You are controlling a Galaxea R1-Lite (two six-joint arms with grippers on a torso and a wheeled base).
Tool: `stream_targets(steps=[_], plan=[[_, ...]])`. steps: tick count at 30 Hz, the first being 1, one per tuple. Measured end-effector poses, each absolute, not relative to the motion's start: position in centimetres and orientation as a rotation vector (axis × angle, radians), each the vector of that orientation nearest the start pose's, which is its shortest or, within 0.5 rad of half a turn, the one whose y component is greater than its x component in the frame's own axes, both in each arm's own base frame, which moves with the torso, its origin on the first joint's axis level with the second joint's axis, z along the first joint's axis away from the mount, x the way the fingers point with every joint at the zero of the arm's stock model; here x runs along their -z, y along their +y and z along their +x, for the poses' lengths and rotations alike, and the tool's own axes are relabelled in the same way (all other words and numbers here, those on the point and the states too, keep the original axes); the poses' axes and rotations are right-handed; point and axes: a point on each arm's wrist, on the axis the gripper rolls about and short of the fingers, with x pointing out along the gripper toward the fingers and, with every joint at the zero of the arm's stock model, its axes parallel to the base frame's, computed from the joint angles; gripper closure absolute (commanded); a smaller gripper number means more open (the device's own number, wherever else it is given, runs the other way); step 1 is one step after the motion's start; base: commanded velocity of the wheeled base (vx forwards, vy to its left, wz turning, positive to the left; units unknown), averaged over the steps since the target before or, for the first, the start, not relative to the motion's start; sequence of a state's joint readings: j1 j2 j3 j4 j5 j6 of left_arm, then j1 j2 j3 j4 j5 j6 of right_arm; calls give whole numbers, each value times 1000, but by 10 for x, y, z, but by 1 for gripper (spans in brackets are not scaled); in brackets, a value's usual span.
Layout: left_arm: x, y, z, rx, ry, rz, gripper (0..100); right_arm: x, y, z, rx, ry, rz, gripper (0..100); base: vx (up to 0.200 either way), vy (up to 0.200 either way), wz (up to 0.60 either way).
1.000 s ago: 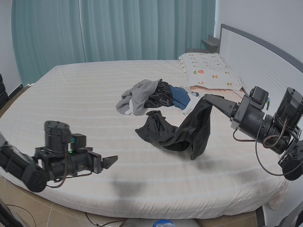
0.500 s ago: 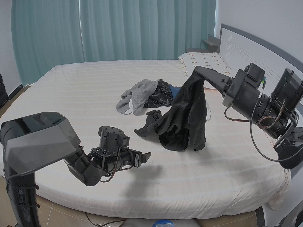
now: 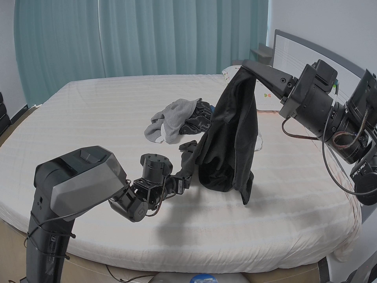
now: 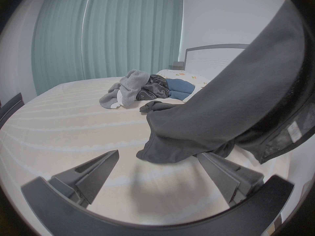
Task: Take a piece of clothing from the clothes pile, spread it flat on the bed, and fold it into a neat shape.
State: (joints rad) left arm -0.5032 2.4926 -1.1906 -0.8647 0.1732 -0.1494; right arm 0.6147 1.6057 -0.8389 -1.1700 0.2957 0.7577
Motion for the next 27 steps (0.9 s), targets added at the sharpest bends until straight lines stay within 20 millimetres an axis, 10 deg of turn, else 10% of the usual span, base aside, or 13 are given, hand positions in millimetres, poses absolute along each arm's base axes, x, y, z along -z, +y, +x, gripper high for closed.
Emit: stream_targets(steps=[3,4,17,27], plan=[[25,-217,404,299,451,-25,0,-275,165,227,-1008,-62,760,100,0,0,0],[28,-217,405,300,454,-32,100,-275,164,227,-1005,-64,759,100,0,0,0],[41,-219,427,253,454,-227,100,-258,147,250,-902,-41,748,100,0,0,0],[8,-198,377,217,542,-348,100,-219,140,260,-819,73,738,100,0,0,0]])
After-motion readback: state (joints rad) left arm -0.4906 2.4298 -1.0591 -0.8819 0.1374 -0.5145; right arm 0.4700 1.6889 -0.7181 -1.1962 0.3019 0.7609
